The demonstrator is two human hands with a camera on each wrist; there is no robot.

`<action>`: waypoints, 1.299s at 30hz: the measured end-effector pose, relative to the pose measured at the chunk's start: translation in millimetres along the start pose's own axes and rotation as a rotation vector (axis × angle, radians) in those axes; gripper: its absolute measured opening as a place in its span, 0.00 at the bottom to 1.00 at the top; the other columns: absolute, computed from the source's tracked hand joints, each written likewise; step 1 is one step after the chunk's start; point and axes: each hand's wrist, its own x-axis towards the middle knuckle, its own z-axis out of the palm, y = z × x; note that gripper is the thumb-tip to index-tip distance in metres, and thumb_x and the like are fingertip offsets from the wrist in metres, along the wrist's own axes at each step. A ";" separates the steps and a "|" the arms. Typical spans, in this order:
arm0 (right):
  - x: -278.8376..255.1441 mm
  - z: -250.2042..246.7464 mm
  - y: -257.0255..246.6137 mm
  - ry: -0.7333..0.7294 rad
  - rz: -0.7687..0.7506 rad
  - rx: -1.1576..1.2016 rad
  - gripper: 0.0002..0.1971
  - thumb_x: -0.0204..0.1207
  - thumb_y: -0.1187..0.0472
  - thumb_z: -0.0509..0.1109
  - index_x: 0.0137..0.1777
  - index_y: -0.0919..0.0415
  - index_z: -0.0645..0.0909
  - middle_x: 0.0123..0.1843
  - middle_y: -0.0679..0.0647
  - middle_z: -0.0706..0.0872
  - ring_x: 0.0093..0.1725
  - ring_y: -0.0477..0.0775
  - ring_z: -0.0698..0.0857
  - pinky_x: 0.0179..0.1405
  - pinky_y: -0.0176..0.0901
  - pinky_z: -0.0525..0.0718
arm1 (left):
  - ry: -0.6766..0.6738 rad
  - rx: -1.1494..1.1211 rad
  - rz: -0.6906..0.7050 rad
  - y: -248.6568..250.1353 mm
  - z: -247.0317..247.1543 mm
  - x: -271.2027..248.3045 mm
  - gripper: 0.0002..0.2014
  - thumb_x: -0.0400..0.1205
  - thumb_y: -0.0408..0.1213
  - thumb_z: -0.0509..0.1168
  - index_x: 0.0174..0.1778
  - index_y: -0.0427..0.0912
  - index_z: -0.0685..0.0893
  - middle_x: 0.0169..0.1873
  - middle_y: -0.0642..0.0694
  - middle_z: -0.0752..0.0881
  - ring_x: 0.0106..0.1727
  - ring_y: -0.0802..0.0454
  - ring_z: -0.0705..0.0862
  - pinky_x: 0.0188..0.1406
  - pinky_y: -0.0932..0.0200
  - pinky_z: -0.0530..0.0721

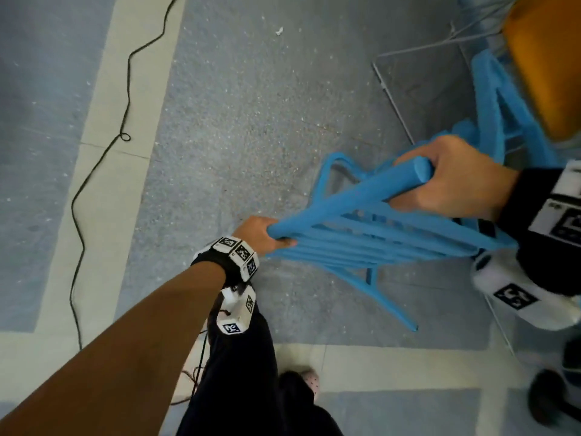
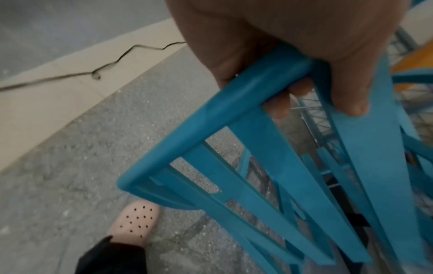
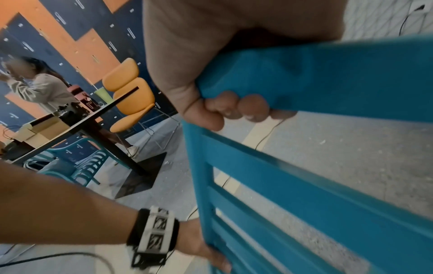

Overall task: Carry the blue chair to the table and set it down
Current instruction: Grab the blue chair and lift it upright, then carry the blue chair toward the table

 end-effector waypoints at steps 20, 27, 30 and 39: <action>-340.9 -6.8 172.1 0.445 -0.106 0.370 0.05 0.66 0.76 0.74 0.35 0.67 0.85 0.27 0.66 0.85 0.25 0.47 0.82 0.27 0.37 0.79 | 0.190 0.860 0.513 212.3 77.4 -175.3 0.20 0.67 0.56 0.73 0.39 0.40 0.85 0.43 0.35 0.90 0.48 0.38 0.86 0.50 0.49 0.82; -475.9 126.7 269.1 0.611 -0.062 0.504 0.25 0.57 0.23 0.62 0.33 0.43 0.80 0.33 0.52 0.84 0.24 0.41 0.83 0.19 0.29 0.75 | 0.169 1.174 0.642 224.3 210.9 -237.6 0.19 0.70 0.55 0.70 0.43 0.41 0.84 0.50 0.37 0.87 0.56 0.37 0.83 0.53 0.46 0.82; -505.0 164.7 299.2 0.729 -0.060 0.633 0.19 0.61 0.27 0.65 0.32 0.42 0.80 0.30 0.34 0.84 0.23 0.29 0.78 0.21 0.19 0.71 | 0.147 1.211 0.695 223.7 252.2 -253.6 0.18 0.70 0.53 0.71 0.41 0.39 0.85 0.47 0.36 0.89 0.55 0.36 0.83 0.53 0.44 0.82; -571.2 248.6 379.0 0.949 0.367 0.490 0.13 0.59 0.62 0.71 0.41 0.69 0.86 0.30 0.52 0.85 0.34 0.18 0.77 0.37 0.11 0.70 | -0.094 1.219 1.069 213.6 321.3 -268.3 0.25 0.67 0.64 0.53 0.39 0.48 0.83 0.38 0.47 0.89 0.39 0.45 0.87 0.26 0.62 0.70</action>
